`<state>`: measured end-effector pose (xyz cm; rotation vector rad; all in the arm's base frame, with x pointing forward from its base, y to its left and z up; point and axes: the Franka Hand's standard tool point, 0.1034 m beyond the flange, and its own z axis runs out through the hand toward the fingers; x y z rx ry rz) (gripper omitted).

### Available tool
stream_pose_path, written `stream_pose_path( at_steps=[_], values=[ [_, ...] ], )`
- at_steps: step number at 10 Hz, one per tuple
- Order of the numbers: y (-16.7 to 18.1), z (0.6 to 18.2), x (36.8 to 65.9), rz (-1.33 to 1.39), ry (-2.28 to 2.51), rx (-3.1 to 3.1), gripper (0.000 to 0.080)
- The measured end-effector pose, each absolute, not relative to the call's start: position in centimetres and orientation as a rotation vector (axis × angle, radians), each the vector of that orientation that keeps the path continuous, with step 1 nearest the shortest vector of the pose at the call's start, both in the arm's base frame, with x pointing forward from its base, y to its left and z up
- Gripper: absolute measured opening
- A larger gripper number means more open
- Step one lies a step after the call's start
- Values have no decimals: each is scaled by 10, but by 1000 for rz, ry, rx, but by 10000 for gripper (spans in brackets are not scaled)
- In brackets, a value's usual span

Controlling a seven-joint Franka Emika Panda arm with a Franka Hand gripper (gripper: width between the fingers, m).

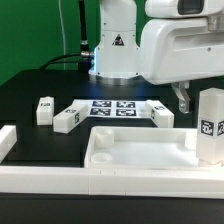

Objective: Assemble desk

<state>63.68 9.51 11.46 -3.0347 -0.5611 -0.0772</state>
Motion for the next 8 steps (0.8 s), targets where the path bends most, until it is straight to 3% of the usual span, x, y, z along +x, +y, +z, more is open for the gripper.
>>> stream_pose_path(
  at_steps=[2, 3, 4, 5, 6, 8],
  values=[
    [95, 115, 637, -83, -735, -3003, 604],
    [95, 115, 637, -83, -741, -3000, 466],
    [95, 115, 637, -83, -739, -3001, 466],
    [95, 115, 637, -83, -739, -3001, 330],
    [95, 115, 637, -83, -739, -3001, 288],
    [95, 115, 637, -83, -723, -3004, 288]
  ],
)
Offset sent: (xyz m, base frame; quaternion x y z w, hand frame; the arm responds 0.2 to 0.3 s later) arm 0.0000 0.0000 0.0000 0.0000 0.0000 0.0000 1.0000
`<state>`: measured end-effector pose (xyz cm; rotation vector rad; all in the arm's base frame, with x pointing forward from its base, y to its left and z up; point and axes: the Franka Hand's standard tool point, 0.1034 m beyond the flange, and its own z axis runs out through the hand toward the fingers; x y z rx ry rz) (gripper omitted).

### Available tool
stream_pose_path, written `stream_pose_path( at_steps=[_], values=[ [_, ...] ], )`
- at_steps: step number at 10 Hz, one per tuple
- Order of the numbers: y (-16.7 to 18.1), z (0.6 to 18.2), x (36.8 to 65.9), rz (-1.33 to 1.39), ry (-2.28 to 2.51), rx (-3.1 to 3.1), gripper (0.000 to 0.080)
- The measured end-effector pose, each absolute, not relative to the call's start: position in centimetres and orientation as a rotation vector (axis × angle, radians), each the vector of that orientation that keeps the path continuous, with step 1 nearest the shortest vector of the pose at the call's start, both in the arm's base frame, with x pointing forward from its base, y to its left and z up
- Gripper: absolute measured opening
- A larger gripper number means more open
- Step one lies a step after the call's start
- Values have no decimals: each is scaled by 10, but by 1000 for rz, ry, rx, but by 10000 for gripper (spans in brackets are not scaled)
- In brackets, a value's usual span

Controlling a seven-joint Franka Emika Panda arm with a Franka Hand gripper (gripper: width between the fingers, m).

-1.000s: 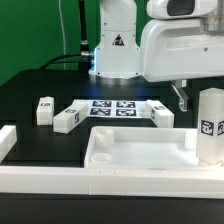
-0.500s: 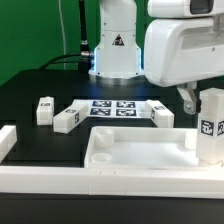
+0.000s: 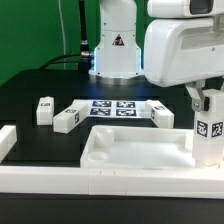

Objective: Assemble desk

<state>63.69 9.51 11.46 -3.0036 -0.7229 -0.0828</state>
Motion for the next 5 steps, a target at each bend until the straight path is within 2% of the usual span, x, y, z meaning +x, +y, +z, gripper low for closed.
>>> stream_pose_path(
  at_steps=[2, 5],
  values=[
    [95, 115, 637, -81, -658, -3016, 288],
    [95, 114, 636, -71, -289, -3057, 288]
  ],
)
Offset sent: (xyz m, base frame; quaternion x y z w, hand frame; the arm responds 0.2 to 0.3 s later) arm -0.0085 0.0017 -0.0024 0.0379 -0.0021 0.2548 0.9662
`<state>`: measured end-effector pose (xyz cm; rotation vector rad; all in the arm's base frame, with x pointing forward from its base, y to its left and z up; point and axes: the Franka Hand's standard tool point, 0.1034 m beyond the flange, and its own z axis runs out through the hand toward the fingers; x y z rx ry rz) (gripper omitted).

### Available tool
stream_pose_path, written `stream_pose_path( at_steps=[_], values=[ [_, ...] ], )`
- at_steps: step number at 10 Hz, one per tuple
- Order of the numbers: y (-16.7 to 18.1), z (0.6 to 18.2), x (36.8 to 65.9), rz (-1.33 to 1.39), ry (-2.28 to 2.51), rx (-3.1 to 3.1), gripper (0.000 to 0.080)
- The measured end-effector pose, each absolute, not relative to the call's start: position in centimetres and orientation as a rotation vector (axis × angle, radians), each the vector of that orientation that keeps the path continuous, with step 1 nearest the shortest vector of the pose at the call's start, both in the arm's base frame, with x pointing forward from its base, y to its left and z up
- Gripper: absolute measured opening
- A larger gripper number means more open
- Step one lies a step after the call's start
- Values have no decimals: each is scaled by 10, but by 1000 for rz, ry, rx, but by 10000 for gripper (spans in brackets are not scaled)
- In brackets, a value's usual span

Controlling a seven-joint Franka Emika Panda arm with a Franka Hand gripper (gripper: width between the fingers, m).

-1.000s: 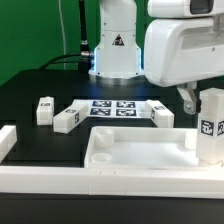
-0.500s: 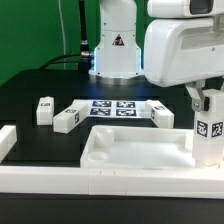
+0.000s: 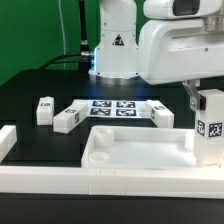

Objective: Assemble desk

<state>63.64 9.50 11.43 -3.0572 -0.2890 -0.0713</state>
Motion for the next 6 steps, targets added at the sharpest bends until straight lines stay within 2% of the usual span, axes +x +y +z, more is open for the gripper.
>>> stream_pose_path(
  at_steps=[6],
  values=[
    [94, 114, 636, -35, 617, -2975, 289]
  ],
)
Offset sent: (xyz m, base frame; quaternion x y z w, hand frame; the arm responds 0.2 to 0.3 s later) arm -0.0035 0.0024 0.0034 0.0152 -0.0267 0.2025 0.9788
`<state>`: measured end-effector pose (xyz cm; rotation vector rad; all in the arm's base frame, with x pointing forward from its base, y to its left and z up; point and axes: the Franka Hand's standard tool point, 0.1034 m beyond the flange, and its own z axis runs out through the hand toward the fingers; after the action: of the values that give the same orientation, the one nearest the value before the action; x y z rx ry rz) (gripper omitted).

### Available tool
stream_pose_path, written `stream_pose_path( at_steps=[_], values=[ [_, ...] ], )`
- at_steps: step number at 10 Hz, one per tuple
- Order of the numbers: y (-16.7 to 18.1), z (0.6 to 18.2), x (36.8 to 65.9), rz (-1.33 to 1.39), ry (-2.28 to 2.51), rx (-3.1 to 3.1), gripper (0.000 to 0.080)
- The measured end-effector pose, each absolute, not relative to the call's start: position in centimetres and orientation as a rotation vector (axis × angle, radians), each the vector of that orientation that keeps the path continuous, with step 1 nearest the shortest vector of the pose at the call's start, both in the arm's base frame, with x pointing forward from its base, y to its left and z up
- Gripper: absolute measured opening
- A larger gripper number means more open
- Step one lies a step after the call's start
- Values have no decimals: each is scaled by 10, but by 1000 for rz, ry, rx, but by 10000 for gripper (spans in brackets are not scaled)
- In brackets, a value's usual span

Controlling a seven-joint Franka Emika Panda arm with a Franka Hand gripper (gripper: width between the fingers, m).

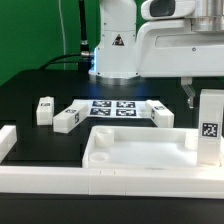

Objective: Assemble desk

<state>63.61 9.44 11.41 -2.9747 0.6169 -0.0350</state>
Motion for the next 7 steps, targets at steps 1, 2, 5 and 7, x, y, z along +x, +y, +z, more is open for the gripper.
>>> stream_pose_path(
  at_steps=[1, 2, 5, 7],
  values=[
    [94, 114, 636, -30, 706, -2954, 290],
    [95, 114, 636, -24, 816, -2925, 290],
    [97, 114, 636, -13, 1031, -2855, 290],
    [98, 114, 636, -16, 966, -2878, 296]
  ],
)
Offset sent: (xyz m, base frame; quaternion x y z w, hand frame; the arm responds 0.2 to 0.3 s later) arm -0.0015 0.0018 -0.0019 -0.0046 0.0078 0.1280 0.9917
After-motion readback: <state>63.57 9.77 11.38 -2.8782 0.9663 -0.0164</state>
